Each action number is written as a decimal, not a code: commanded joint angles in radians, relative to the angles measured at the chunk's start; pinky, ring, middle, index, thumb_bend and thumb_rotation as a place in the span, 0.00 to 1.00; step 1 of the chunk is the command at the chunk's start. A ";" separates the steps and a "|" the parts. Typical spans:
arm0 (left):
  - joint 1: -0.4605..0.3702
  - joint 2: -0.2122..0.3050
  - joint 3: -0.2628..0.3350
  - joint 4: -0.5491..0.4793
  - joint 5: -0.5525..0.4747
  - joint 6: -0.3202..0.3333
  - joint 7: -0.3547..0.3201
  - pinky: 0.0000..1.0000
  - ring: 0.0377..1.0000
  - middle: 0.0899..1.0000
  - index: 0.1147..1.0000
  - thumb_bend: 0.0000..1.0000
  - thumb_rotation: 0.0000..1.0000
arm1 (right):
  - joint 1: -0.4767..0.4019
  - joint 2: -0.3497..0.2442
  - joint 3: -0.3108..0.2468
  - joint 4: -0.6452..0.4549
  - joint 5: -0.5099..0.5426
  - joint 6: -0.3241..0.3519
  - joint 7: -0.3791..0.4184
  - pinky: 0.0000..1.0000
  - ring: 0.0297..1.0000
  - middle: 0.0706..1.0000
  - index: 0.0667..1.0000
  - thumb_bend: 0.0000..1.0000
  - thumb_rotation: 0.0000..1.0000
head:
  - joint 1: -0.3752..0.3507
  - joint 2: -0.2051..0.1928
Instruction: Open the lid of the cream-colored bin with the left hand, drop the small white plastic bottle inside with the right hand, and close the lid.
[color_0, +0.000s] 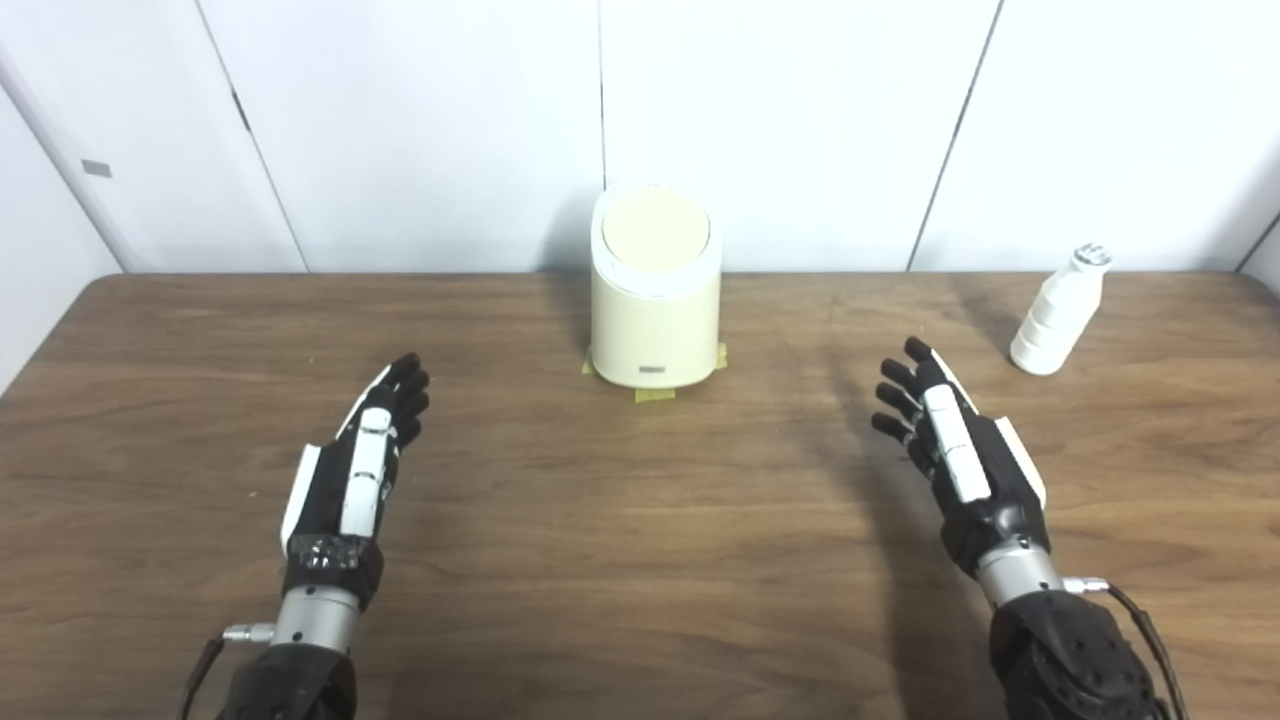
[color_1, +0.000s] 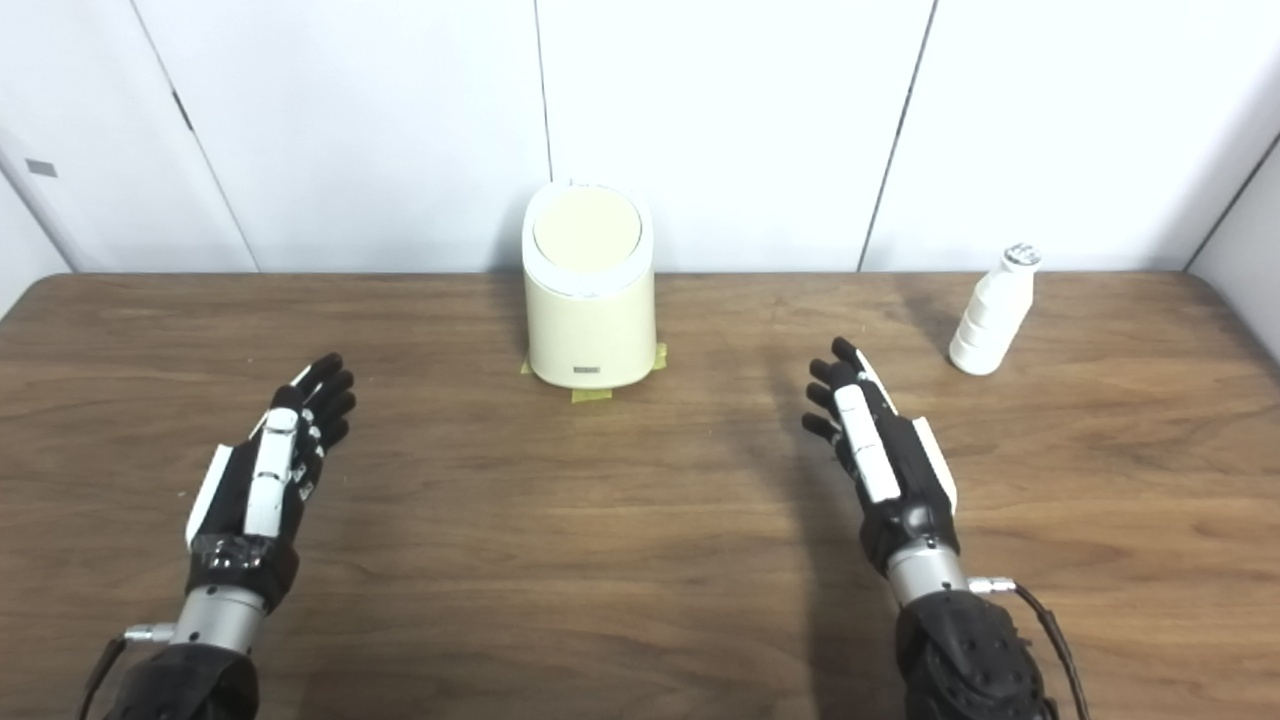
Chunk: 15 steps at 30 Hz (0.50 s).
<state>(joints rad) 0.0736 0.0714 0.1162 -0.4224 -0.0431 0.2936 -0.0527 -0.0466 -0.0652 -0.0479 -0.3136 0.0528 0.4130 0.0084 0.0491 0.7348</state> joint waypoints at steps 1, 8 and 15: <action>0.013 0.008 -0.008 -0.022 -0.004 -0.020 -0.001 0.95 0.92 0.91 0.93 0.46 0.96 | -0.033 -0.005 -0.002 -0.033 0.003 -0.025 0.005 0.84 0.90 0.90 0.94 0.63 0.87 | 0.000 0.001; 0.012 0.012 -0.013 -0.019 0.009 -0.028 0.000 0.93 0.91 0.90 0.92 0.48 0.89 | -0.031 -0.004 0.002 -0.029 0.000 -0.035 0.006 0.85 0.90 0.90 0.94 0.63 0.87 | -0.003 -0.018; -0.027 0.015 -0.019 -0.032 0.055 0.009 0.014 0.93 0.92 0.90 0.94 0.59 0.69 | -0.033 0.002 0.000 -0.007 0.005 -0.050 0.006 0.85 0.90 0.90 0.95 0.60 0.87 | 0.002 -0.045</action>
<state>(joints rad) 0.0683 0.0718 0.1034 -0.4229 0.0008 0.3039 -0.0452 -0.0465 -0.0632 -0.0469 -0.3079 0.0524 0.4111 0.0085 0.0491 0.6934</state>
